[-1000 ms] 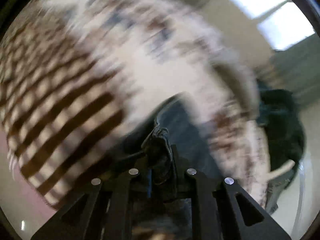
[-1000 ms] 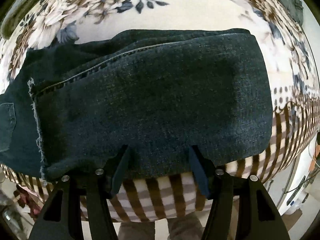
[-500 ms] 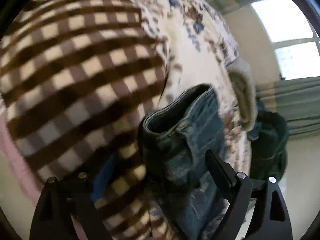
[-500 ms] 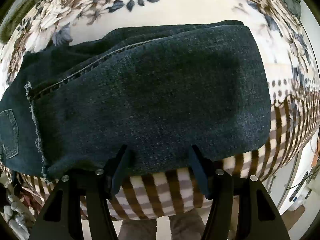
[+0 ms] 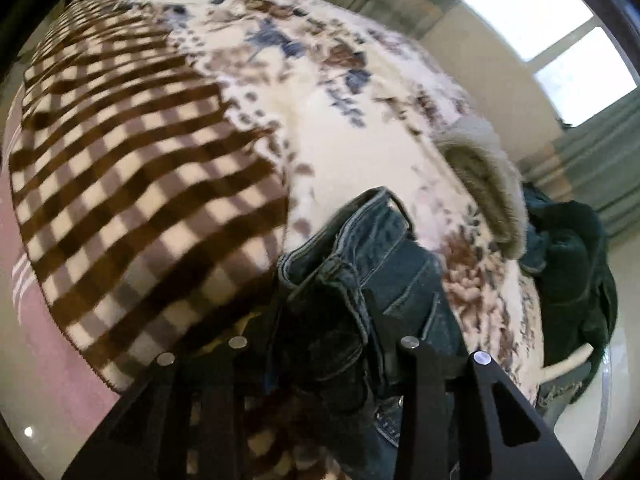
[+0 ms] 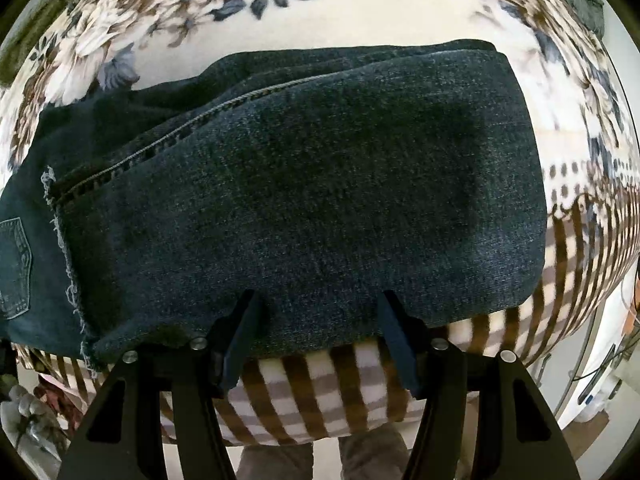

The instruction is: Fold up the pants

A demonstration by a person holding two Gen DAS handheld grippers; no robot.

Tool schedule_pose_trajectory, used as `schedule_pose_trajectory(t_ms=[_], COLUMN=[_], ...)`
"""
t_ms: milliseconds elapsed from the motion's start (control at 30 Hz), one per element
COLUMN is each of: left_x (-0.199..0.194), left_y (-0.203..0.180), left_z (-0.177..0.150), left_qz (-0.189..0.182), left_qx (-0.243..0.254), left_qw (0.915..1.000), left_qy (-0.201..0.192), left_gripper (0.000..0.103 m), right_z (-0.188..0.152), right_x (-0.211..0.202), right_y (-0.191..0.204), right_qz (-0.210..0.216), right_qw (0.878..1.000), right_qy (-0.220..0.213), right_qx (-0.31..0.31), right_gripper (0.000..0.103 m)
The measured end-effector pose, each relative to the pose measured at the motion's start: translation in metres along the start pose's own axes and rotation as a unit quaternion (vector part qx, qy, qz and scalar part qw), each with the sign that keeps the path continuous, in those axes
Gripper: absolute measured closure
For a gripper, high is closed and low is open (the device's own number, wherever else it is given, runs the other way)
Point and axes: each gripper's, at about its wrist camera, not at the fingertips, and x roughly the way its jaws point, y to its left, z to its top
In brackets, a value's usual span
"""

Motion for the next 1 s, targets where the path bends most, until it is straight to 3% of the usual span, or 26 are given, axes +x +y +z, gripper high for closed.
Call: schedule_pose_trajectory(t_ms=[100, 167, 233, 300, 333, 367, 433, 467, 600, 733, 900, 1000], left_x=[-0.013, -0.006, 0.016, 0.043, 0.046, 0.046, 0.033, 0.026, -0.022, -0.071, -0.104, -0.102], left_y=[-0.024, -0.028, -0.014, 0.011, 0.016, 0.018, 0.005, -0.004, -0.044, -0.095, -0.171, -0.217], left_z=[-0.006, -0.007, -0.001, 0.006, 0.008, 0.010, 0.011, 0.010, 0.005, -0.004, -0.036, -0.074], left_qz=[-0.011, -0.006, 0.008, -0.015, -0.024, -0.031, -0.048, -0.050, -0.092, -0.148, -0.223, -0.244], left_qx=[0.044, 0.054, 0.023, -0.044, -0.060, -0.070, -0.038, -0.019, 0.026, 0.064, 0.117, 0.168], left_qw=[0.9987, 0.9983, 0.9997, 0.9981, 0.9971, 0.9964, 0.9980, 0.9985, 0.9946, 0.9853, 0.9673, 0.9552], left_qy=[-0.023, -0.022, 0.003, 0.040, 0.040, 0.035, 0.013, 0.002, -0.039, -0.057, -0.030, -0.005], left_gripper=[0.071, 0.052, 0.048, 0.048, 0.050, 0.060, 0.075, 0.077, 0.078, 0.079, 0.084, 0.085], right_z=[0.001, 0.002, 0.003, 0.005, 0.006, 0.007, 0.009, 0.010, 0.013, 0.013, 0.011, 0.009], right_x=[0.000, 0.001, 0.002, 0.001, 0.001, 0.000, -0.001, -0.002, -0.014, -0.023, -0.038, -0.048], right_y=[0.006, 0.006, 0.006, 0.005, 0.004, 0.002, -0.001, -0.003, -0.020, -0.043, -0.087, -0.122], right_qz=[0.002, 0.002, 0.001, 0.004, 0.008, 0.012, 0.019, 0.023, 0.040, 0.070, 0.099, 0.114], right_qw=[1.000, 1.000, 1.000, 1.000, 1.000, 1.000, 1.000, 1.000, 0.999, 0.997, 0.992, 0.989], right_qy=[0.000, 0.002, 0.006, 0.009, 0.009, 0.010, 0.009, 0.006, -0.011, -0.025, -0.046, -0.057], right_qx=[0.000, -0.001, 0.001, 0.003, 0.005, 0.006, 0.007, 0.010, 0.023, 0.035, 0.056, 0.079], right_gripper=[0.039, 0.039, 0.039, 0.039, 0.039, 0.039, 0.039, 0.039, 0.039, 0.025, 0.025, 0.025])
